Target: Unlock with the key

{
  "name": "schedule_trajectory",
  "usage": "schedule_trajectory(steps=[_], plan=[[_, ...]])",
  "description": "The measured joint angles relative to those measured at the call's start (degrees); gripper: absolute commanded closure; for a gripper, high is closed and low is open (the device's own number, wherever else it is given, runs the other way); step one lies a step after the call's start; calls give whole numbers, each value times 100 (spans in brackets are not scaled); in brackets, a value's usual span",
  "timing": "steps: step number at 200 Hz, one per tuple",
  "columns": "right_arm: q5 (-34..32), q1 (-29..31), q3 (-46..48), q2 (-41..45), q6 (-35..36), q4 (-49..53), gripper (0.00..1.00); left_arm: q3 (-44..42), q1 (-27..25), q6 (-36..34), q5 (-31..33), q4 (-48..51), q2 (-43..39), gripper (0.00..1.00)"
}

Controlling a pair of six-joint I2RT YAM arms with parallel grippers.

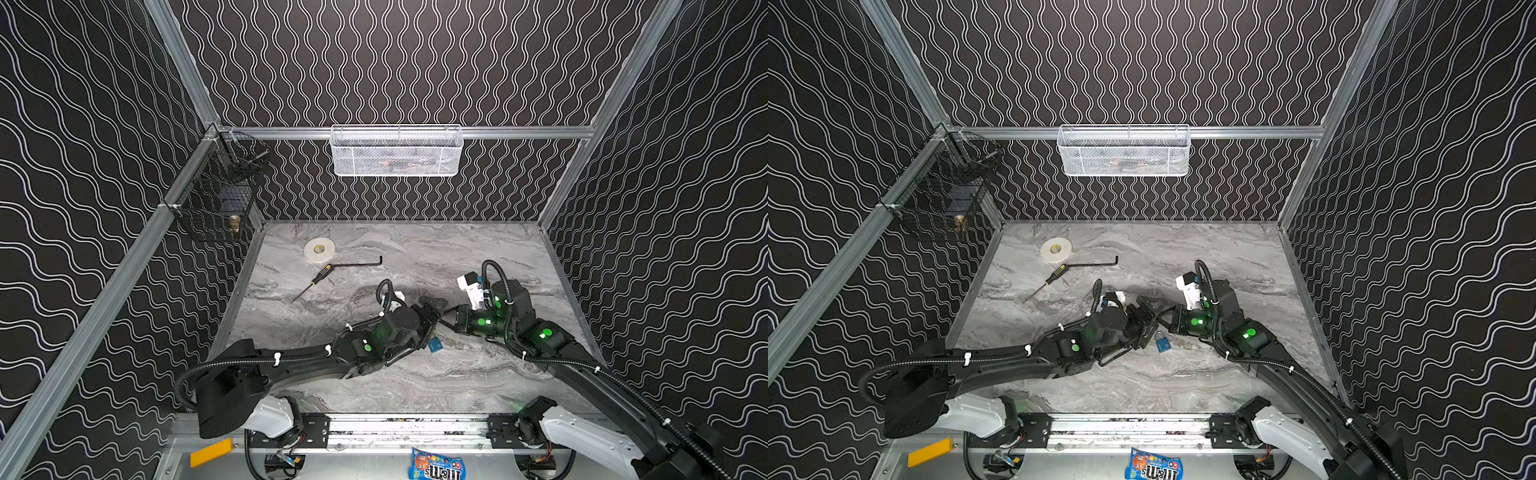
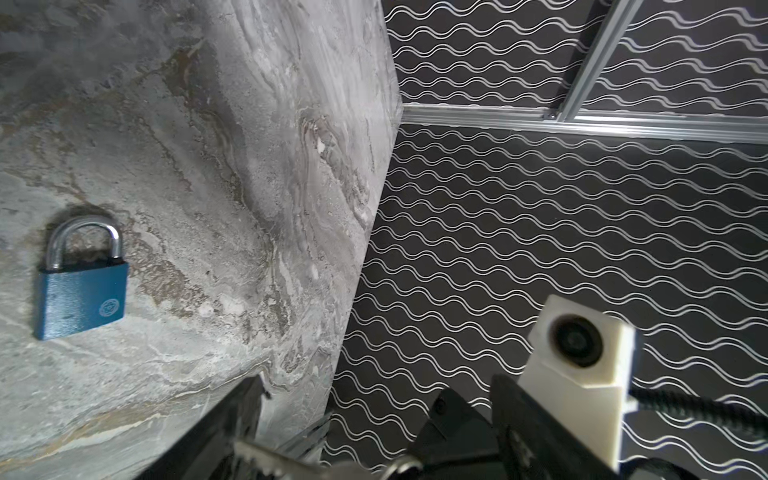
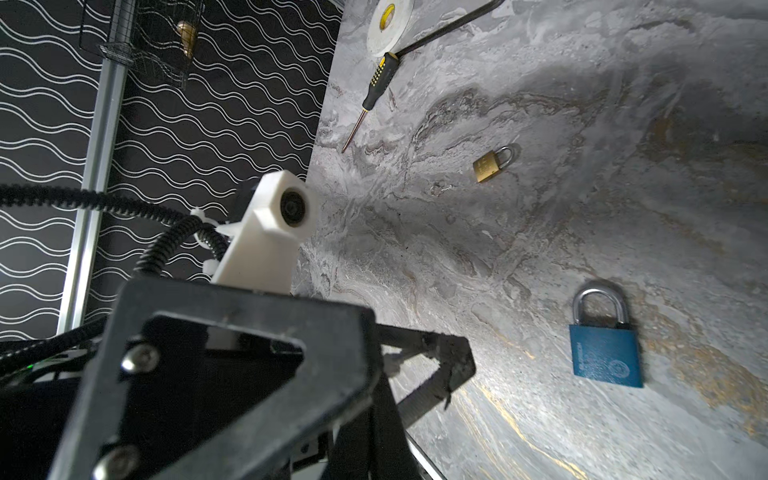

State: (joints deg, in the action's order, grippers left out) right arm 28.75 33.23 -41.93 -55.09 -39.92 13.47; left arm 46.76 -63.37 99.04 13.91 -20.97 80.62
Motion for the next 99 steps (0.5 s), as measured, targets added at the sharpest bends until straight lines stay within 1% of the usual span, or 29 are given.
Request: schedule_trajectory(steps=[33,47,69,82,99], plan=[[-66,133,-79,31,-11,-74,100,-72,7,0,0,-186,-116,15],[-90,149,-76,33,-11,-72,100,-131,11,0,11,-262,-142,19],[-92,160,-57,90,-9,-46,100,-271,26,0,70,-374,-166,23],[-138,160,-57,140,11,-35,100,-332,37,2,118,-382,-192,28],[-157,160,-57,205,52,26,100,-376,39,2,203,-387,-247,30]])
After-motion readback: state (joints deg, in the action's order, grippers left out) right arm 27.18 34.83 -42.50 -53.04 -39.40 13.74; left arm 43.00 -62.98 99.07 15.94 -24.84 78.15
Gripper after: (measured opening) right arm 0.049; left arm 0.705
